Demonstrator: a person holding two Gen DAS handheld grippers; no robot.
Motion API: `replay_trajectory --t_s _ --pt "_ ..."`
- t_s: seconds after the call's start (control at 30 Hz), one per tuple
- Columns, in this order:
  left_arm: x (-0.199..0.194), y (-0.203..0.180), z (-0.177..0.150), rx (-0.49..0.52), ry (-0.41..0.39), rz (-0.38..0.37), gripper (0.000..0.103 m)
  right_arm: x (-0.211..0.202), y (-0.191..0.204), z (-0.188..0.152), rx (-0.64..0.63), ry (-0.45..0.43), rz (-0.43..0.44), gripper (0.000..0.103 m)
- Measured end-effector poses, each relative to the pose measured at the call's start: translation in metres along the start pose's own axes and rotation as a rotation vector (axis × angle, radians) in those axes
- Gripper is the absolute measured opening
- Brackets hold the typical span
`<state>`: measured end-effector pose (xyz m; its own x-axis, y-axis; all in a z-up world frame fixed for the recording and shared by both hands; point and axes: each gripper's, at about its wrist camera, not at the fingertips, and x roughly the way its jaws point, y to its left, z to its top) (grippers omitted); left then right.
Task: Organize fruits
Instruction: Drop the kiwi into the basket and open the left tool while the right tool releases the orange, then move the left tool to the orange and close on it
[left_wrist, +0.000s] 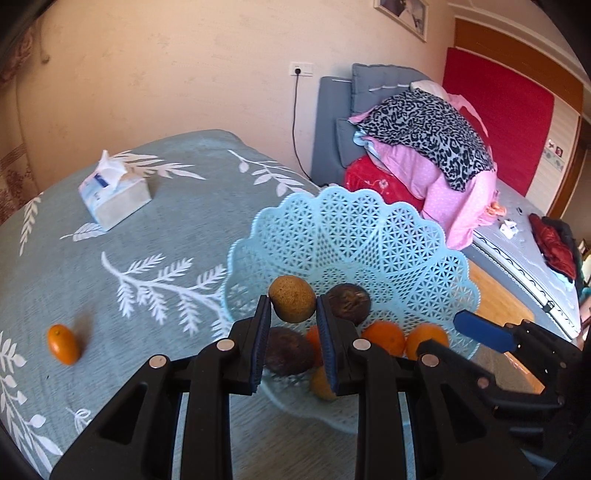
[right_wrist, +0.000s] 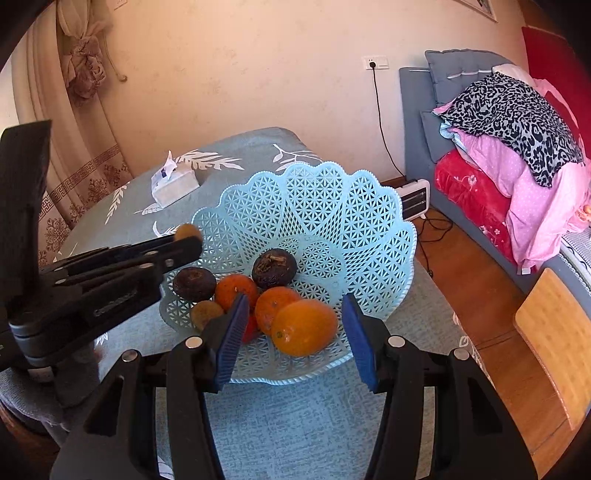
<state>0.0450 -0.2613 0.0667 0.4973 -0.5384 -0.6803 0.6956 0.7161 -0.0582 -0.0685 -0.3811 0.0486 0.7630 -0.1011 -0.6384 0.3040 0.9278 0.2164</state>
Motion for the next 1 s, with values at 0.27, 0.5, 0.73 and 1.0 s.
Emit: replay_trajectory --t_s 0.27,0.5,0.73,1.0 --pt "0.005 0.007 -0.002 -0.018 0.02 -0.004 0.046 0.0 -0.001 0.0 0.009 -0.004 0.006 0.054" --pt "-0.005 0.022 -0.003 -0.039 0.006 0.021 0.047 0.0 0.007 -0.001 -0.01 -0.004 0.008 0.054" --pt "-0.014 0.046 -0.005 -0.081 -0.004 0.062 0.054 -0.004 0.015 -0.003 -0.023 -0.015 0.025 0.054" --pt "-0.03 0.092 -0.007 -0.156 -0.016 0.132 0.062 -0.004 0.034 -0.006 -0.061 -0.01 0.057 0.054"
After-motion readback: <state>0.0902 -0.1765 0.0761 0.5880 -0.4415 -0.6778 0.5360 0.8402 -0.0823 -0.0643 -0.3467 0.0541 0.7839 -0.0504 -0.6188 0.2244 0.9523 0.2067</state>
